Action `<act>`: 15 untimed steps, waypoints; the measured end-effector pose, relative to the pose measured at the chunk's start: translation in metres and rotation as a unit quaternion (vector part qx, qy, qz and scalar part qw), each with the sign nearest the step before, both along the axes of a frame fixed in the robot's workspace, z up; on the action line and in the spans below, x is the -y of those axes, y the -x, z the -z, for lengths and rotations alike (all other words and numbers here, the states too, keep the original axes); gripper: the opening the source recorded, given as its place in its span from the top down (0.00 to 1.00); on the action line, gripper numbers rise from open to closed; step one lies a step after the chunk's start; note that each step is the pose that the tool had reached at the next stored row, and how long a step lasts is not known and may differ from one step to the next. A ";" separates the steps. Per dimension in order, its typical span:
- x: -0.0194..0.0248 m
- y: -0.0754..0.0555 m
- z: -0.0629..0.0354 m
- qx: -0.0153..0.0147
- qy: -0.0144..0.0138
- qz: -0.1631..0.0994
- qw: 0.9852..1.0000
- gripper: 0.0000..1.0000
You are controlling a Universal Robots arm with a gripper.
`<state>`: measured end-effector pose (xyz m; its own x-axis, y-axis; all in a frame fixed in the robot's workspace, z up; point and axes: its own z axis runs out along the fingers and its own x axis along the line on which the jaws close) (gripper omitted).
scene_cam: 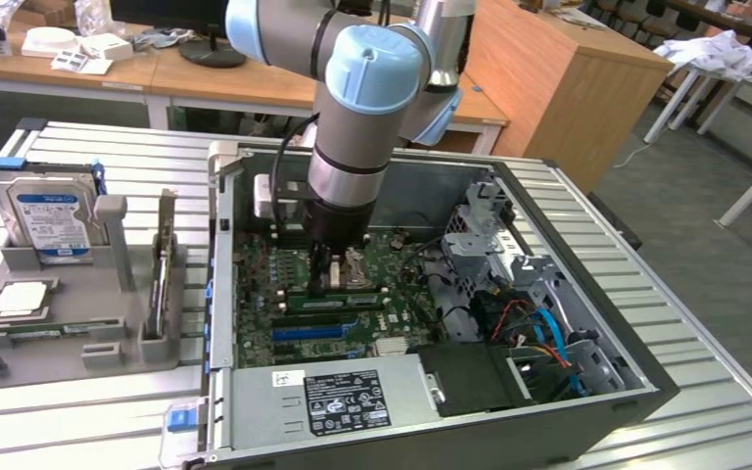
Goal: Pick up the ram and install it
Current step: 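Press down the ram until it locks into place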
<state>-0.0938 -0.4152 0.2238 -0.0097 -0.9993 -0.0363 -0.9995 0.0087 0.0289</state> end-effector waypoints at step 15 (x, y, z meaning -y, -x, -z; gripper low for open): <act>0.0000 0.000 -0.0057 0.000 -0.002 0.000 1.000 0.89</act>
